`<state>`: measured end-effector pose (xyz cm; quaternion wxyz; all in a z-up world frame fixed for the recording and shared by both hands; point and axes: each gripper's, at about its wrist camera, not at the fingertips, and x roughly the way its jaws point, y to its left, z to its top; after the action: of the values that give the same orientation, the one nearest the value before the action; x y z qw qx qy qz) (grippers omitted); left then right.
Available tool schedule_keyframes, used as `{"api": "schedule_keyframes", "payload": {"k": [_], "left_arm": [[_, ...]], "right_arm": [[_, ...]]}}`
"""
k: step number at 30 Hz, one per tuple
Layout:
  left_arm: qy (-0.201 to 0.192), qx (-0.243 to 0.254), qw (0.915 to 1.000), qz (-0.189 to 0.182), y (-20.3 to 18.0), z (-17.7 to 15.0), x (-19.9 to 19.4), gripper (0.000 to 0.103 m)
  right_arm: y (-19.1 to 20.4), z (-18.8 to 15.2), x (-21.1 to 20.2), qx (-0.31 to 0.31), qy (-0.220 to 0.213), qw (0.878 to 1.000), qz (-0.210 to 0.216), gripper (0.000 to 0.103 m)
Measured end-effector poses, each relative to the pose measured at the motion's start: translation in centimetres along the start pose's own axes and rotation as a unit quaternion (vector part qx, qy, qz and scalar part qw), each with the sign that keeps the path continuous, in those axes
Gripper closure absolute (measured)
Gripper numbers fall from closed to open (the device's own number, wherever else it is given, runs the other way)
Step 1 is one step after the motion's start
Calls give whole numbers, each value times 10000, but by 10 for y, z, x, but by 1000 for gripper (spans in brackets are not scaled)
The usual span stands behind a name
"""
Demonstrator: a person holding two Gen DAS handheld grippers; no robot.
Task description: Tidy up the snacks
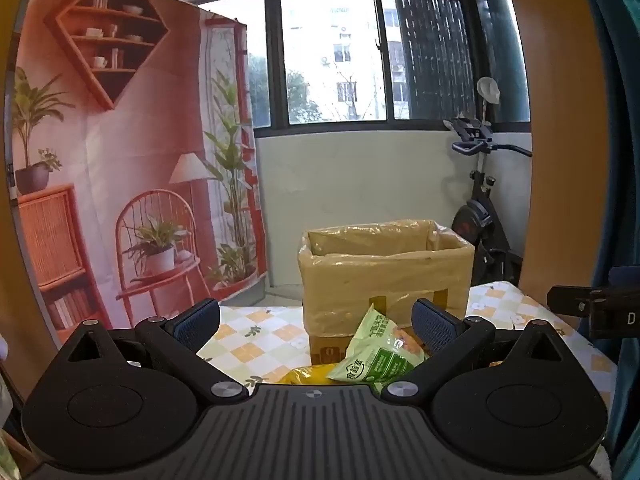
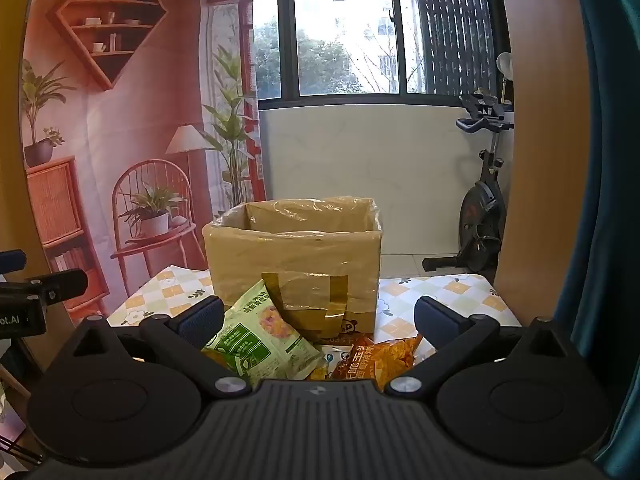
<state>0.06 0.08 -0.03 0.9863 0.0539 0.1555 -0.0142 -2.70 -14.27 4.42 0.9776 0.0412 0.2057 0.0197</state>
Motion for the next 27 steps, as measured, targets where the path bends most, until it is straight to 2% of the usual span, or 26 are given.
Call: {"api": "schedule_keyframes", "payload": {"k": [4,5,7,12,27], "left_arm": [[-25,-194,9998,-87,14,1,7,0],[-87,-177,9998,-14,14,5,2,0],[-198,-57,9997,119,6,7,-2,0],[-322,-96,9994,117,-1,-1,-5,0],[-205,-176,9996,103,3,1,-3,0]], "right_arm": [[0,1,-1,12,-23,10000,-2,0],[0,1,-1,7,-31,10000,-5,0],[1,1,-2,-16,-51,10000,-17,0],[-2,0,1,-26,-82,9999,-74,0],[3,1,-5,-81,-190,9997,-141,0]]}}
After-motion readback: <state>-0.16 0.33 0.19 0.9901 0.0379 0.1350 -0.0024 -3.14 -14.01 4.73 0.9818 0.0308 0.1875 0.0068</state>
